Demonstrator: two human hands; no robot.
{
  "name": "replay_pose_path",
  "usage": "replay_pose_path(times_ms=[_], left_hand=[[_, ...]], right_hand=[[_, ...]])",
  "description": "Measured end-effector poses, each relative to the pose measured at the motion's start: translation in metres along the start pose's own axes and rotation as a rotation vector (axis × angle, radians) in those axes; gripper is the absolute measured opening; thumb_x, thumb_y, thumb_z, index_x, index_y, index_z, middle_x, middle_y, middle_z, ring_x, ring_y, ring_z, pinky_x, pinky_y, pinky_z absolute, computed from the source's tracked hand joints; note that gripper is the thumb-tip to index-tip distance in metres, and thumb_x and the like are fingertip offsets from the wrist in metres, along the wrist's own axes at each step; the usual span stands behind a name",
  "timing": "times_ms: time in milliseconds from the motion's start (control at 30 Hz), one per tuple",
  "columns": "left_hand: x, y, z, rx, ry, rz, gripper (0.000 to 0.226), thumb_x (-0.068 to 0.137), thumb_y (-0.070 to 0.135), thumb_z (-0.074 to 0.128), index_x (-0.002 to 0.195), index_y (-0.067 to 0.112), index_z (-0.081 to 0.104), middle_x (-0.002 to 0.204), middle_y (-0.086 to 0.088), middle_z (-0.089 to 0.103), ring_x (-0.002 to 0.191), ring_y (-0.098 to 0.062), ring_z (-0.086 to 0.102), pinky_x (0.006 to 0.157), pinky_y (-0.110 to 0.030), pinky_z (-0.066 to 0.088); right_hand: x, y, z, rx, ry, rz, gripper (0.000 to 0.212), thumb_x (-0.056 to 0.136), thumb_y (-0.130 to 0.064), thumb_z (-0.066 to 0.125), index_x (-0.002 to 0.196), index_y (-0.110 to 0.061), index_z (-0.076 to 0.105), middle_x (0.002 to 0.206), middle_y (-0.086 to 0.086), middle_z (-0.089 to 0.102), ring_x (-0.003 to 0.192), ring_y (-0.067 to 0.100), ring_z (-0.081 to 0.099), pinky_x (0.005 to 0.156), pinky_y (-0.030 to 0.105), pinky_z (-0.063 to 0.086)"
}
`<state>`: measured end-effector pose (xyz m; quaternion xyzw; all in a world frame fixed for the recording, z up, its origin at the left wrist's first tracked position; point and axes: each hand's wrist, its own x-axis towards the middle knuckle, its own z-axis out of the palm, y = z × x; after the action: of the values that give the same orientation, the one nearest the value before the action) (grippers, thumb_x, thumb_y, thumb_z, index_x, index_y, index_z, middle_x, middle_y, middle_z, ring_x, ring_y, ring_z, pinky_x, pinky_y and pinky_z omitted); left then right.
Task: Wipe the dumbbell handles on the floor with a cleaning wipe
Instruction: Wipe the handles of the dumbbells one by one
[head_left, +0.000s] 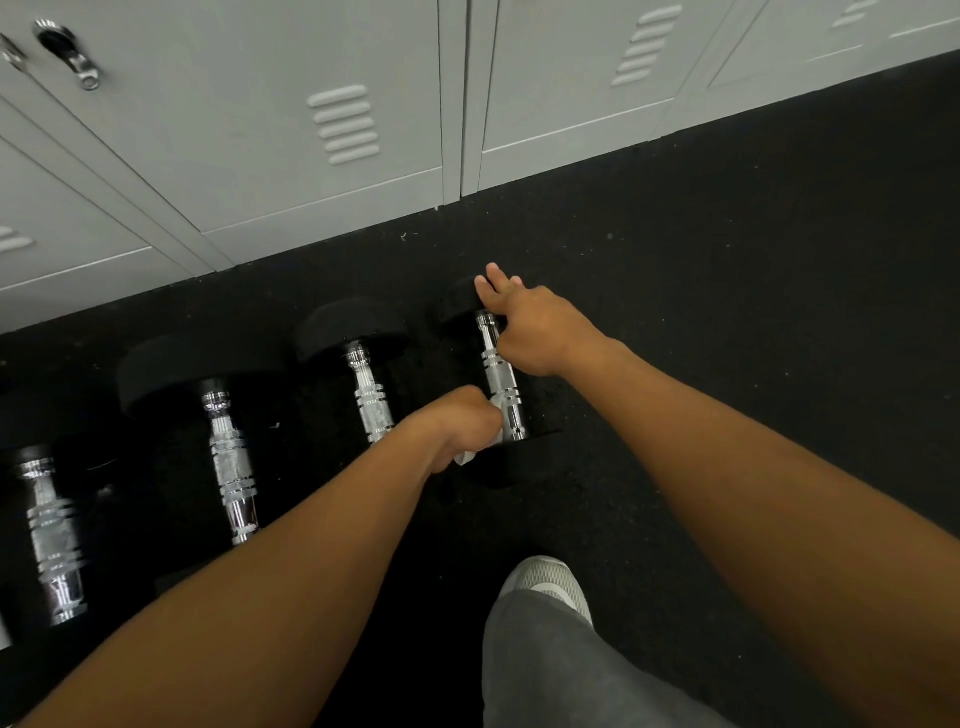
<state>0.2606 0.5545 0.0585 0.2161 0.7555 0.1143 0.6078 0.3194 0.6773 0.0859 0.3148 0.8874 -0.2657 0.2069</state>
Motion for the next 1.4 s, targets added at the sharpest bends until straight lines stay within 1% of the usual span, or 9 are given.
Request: replay_pose_path(times_ms=[133, 300, 433, 600, 733, 900, 1133, 1267, 1400], left_hand=[[0.004, -0.002, 0.006, -0.049, -0.01, -0.03, 0.018, 0.085, 0.001, 0.046, 0.083, 0.002, 0.064, 0.075, -0.009, 0.058, 0.065, -0.018, 0.052, 0.059, -0.028, 0.043], [-0.011, 0.004, 0.014, 0.234, 0.012, 0.114, 0.024, 0.091, 0.003, 0.044, 0.07, 0.013, 0.048, 0.077, -0.003, 0.05, 0.073, -0.018, 0.05, 0.063, -0.027, 0.041], [-0.017, -0.009, 0.018, 0.363, 0.022, 0.259, 0.019, 0.092, 0.013, 0.052, 0.102, 0.005, 0.065, 0.101, -0.011, 0.061, 0.089, -0.022, 0.058, 0.073, -0.026, 0.041], [-0.022, 0.0, -0.011, -0.17, 0.129, 0.143, 0.046, 0.053, 0.043, 0.078, 0.089, 0.015, 0.079, 0.092, -0.015, 0.075, 0.082, -0.026, 0.068, 0.067, -0.025, 0.047], [-0.006, -0.007, -0.023, -0.507, 0.415, 0.042, 0.029, 0.089, 0.025, 0.058, 0.065, 0.009, 0.056, 0.063, -0.008, 0.053, 0.053, -0.02, 0.047, 0.053, -0.029, 0.037], [0.01, -0.012, -0.012, -0.934, 0.57, -0.032, 0.014, 0.086, 0.014, 0.05, 0.072, 0.015, 0.052, 0.077, -0.003, 0.058, 0.076, -0.017, 0.059, 0.063, -0.024, 0.042], [0.028, 0.017, 0.019, -0.597, 0.595, 0.275, 0.013, 0.089, 0.005, 0.049, 0.096, 0.01, 0.059, 0.082, -0.001, 0.063, 0.072, -0.016, 0.059, 0.056, -0.026, 0.043], [0.031, 0.008, 0.031, -0.144, 0.549, 0.355, 0.042, 0.097, 0.012, 0.047, 0.139, 0.013, 0.04, 0.083, 0.002, 0.062, 0.061, -0.008, 0.055, 0.045, -0.015, 0.035], [0.02, -0.01, 0.034, 0.211, 0.459, 0.429, 0.076, 0.094, 0.003, 0.051, 0.156, 0.018, 0.011, 0.139, -0.022, 0.052, 0.09, -0.03, 0.067, 0.067, -0.034, 0.056]], right_hand=[[0.0, -0.002, 0.002, -0.012, 0.004, 0.001, 0.081, 0.088, -0.003, 0.048, 0.158, -0.021, 0.01, 0.165, -0.002, -0.003, 0.151, 0.026, 0.007, 0.118, 0.043, 0.028], [0.0, 0.002, 0.003, 0.0, 0.01, 0.002, 0.081, 0.088, -0.003, 0.049, 0.158, -0.021, 0.01, 0.165, -0.002, -0.003, 0.151, 0.025, 0.007, 0.118, 0.046, 0.027], [-0.001, 0.004, 0.003, 0.008, 0.011, 0.0, 0.082, 0.088, -0.002, 0.049, 0.158, -0.022, 0.01, 0.165, -0.004, -0.004, 0.152, 0.024, 0.006, 0.117, 0.045, 0.03], [-0.001, 0.004, 0.005, 0.046, 0.018, -0.003, 0.085, 0.085, -0.001, 0.049, 0.158, -0.023, 0.011, 0.165, -0.006, -0.004, 0.152, 0.022, 0.005, 0.115, 0.043, 0.032], [0.0, 0.002, 0.005, 0.047, 0.011, -0.008, 0.085, 0.086, -0.002, 0.05, 0.158, -0.023, 0.01, 0.165, -0.006, -0.005, 0.152, 0.023, 0.004, 0.114, 0.042, 0.035], [0.0, 0.002, 0.005, 0.037, 0.013, -0.016, 0.083, 0.087, -0.003, 0.049, 0.158, -0.023, 0.01, 0.165, -0.006, -0.004, 0.152, 0.023, 0.005, 0.115, 0.042, 0.034], [0.003, 0.002, 0.005, 0.023, 0.019, -0.013, 0.079, 0.091, -0.009, 0.051, 0.157, -0.024, 0.012, 0.165, -0.007, -0.002, 0.152, 0.022, 0.006, 0.117, 0.042, 0.03], [0.002, 0.002, 0.003, 0.041, 0.001, -0.008, 0.075, 0.094, -0.013, 0.048, 0.158, -0.023, 0.01, 0.165, -0.006, -0.004, 0.152, 0.023, 0.005, 0.117, 0.042, 0.03], [0.002, 0.006, 0.003, 0.014, 0.006, 0.003, 0.078, 0.091, -0.008, 0.049, 0.158, -0.023, 0.011, 0.165, -0.006, -0.004, 0.152, 0.024, 0.007, 0.113, 0.042, 0.036]])
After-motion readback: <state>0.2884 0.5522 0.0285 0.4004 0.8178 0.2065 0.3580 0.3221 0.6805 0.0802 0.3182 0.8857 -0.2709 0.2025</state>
